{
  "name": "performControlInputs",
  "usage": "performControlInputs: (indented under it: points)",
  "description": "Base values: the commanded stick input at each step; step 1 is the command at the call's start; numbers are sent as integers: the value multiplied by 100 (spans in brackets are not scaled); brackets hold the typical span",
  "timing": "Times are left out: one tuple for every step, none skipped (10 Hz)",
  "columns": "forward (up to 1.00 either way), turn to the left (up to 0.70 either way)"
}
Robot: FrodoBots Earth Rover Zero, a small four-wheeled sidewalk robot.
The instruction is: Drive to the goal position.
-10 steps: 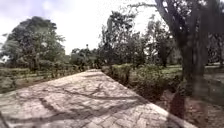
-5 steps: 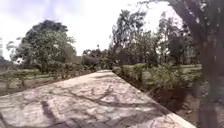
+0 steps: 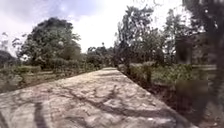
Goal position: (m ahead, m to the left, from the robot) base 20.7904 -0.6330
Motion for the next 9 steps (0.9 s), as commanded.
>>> performControlInputs:
  points:
    - [70,0]
    - [70,0]
    - [70,0]
    - [70,0]
    - [70,0]
    - [70,0]
    - [70,0]
    - [70,0]
    - [70,0]
